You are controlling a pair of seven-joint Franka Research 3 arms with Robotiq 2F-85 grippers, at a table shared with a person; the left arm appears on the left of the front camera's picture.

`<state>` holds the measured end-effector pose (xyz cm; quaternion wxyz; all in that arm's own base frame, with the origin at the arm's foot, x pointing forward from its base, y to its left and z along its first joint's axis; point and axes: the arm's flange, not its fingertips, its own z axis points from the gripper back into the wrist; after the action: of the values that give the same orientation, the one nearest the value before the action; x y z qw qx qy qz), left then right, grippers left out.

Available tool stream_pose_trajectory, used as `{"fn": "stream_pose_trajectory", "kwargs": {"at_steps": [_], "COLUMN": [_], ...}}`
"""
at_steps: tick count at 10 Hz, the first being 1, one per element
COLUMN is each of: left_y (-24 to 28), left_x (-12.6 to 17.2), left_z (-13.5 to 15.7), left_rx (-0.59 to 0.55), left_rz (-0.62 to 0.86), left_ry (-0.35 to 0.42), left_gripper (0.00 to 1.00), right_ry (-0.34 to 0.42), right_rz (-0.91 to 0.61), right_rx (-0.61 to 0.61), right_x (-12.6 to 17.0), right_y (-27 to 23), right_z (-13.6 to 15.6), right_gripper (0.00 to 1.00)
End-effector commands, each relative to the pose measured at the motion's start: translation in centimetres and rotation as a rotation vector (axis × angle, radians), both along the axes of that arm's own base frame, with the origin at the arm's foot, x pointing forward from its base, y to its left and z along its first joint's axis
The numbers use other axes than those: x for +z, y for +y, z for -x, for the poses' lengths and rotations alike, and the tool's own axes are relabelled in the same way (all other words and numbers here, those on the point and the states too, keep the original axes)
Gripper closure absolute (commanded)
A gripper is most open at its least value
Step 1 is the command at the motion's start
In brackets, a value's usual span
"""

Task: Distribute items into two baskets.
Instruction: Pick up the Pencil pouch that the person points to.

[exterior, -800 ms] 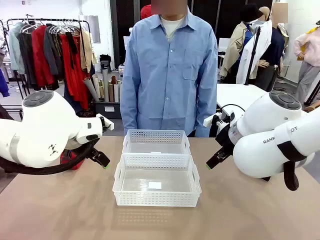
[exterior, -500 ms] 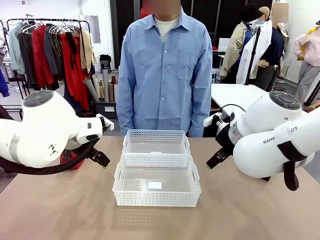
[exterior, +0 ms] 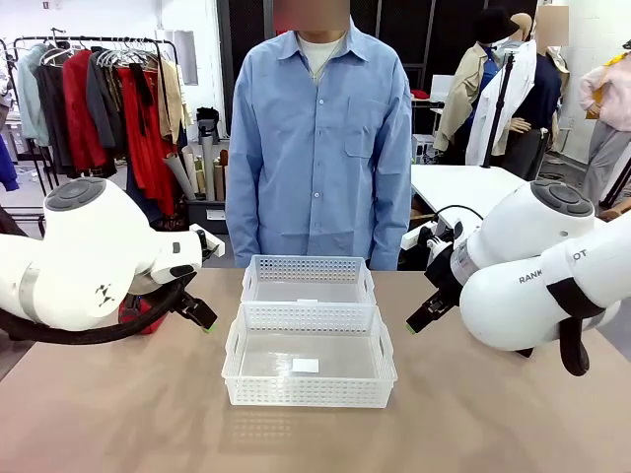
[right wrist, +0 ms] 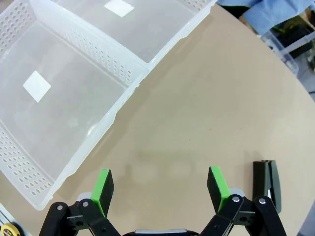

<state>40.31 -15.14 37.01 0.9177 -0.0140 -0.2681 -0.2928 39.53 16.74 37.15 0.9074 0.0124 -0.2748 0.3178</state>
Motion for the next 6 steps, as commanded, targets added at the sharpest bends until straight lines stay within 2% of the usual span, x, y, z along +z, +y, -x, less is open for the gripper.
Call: {"fn": "stream_pose_trajectory", "kwargs": {"at_steps": [1, 6], "left_y": [0.0, 0.23], "left_x": [0.01, 0.73], "left_z": [0.0, -0.13], "left_rx": [0.0, 0.008], "left_rz": [0.0, 0.011], "left_ry": [0.0, -0.01], "left_gripper": [0.0, 0.0], "right_ry": [0.0, 0.0], "right_rz": [0.0, 0.0], "right_rx": [0.0, 0.0], "right_x": [0.0, 0.0], "right_y": [0.0, 0.0], "right_z": [0.0, 0.0], "right_gripper": [0.0, 0.0]}}
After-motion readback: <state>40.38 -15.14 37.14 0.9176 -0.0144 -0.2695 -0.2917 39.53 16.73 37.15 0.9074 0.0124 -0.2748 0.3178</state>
